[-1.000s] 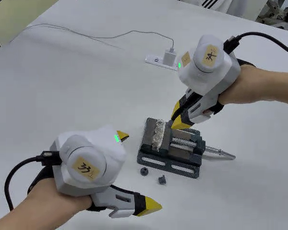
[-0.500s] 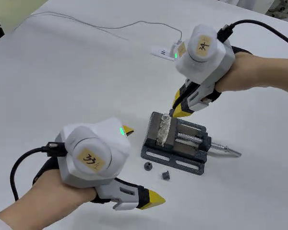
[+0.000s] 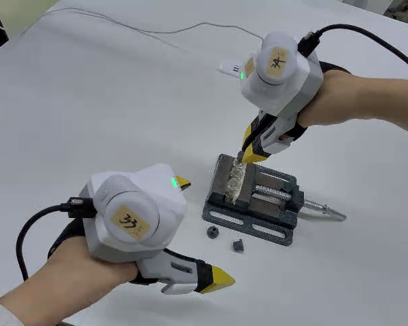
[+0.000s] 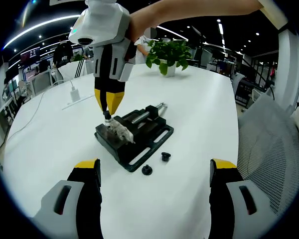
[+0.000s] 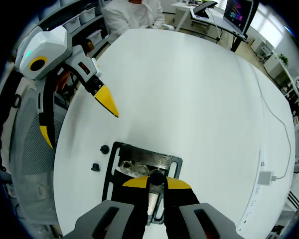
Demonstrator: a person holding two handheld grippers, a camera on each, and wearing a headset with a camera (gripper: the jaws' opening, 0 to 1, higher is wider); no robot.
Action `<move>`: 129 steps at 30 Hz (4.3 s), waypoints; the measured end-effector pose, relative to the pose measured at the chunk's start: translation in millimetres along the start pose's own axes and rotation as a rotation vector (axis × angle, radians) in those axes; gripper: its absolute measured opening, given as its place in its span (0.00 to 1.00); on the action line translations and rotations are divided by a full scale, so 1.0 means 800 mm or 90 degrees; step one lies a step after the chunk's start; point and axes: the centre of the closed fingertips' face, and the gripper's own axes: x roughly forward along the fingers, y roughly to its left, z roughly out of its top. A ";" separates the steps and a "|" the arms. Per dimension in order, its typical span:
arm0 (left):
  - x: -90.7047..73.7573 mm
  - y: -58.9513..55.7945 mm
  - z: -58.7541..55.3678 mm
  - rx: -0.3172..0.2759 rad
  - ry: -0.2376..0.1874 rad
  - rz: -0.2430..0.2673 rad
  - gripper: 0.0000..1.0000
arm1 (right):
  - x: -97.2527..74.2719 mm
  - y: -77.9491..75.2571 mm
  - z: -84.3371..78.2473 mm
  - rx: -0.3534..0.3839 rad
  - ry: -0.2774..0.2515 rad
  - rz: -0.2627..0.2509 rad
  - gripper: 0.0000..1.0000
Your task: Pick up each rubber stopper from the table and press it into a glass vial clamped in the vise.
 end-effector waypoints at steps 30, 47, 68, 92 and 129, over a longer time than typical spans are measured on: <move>0.006 -0.002 -0.001 -0.009 -0.004 -0.010 0.86 | 0.002 0.009 -0.004 0.029 0.075 -0.001 0.03; 0.014 -0.007 0.003 -0.015 -0.013 -0.018 0.85 | 0.002 0.016 0.003 0.145 0.131 -0.042 0.03; 0.010 -0.005 -0.004 -0.024 -0.006 -0.015 0.83 | 0.001 0.013 0.001 0.072 0.091 -0.036 0.07; 0.007 0.001 -0.013 -0.033 0.004 -0.010 0.82 | -0.016 -0.004 -0.011 0.122 -0.020 0.006 0.07; 0.009 0.000 -0.025 -0.047 0.015 -0.016 0.80 | -0.011 0.006 0.002 0.119 -0.032 0.044 0.00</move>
